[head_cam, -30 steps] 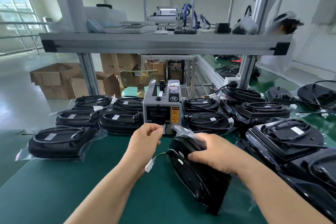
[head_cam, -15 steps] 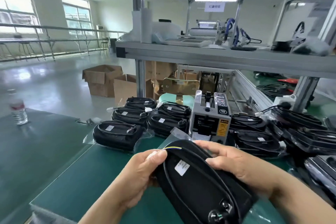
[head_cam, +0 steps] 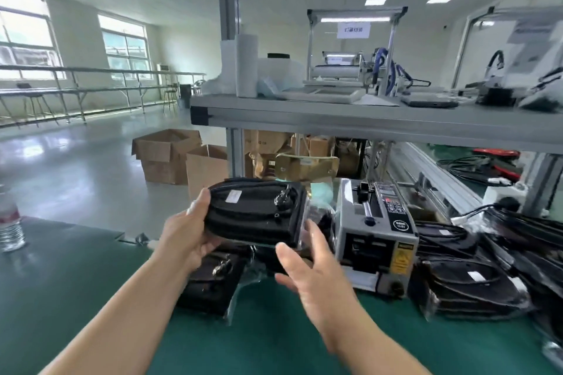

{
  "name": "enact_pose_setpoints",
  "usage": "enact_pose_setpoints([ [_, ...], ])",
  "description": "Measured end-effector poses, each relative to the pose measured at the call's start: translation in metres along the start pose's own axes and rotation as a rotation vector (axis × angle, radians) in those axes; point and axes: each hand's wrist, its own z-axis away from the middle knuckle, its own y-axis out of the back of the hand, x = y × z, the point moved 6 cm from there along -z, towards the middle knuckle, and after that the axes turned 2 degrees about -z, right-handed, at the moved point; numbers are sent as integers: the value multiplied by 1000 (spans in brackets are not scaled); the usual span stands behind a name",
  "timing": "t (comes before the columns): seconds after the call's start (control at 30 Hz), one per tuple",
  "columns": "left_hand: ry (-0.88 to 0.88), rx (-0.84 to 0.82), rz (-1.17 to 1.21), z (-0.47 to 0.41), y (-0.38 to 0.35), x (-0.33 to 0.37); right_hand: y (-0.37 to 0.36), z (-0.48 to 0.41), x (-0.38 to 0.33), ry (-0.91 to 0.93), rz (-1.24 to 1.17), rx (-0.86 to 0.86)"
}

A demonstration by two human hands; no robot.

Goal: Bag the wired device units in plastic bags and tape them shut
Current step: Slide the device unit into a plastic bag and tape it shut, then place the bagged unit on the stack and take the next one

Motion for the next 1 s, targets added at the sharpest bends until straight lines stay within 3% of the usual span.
enact_pose_setpoints([
  [0.2,-32,-223,-83,-76,-72,1,35,-113,13,-22,35,463],
  [0.37,-34,-178,-146,-126,-116,-21,53,-156,30,-3,96,628],
  [0.53,-59,-77,-280,-160,-136,-46,56,-173,51,-77,68,650],
  [0.7,-50,-44,-269,-173,-144,-64,58,-181,55,-51,154,675],
  [0.8,-121,5,-471,-172,-143,-60,61,-185,56,-83,200,661],
  [0.9,-223,31,-817,-168,-145,-58,58,-186,55,-182,269,609],
  [1.0,-155,65,-897,-162,-145,-60,58,-184,51,-279,262,573],
])
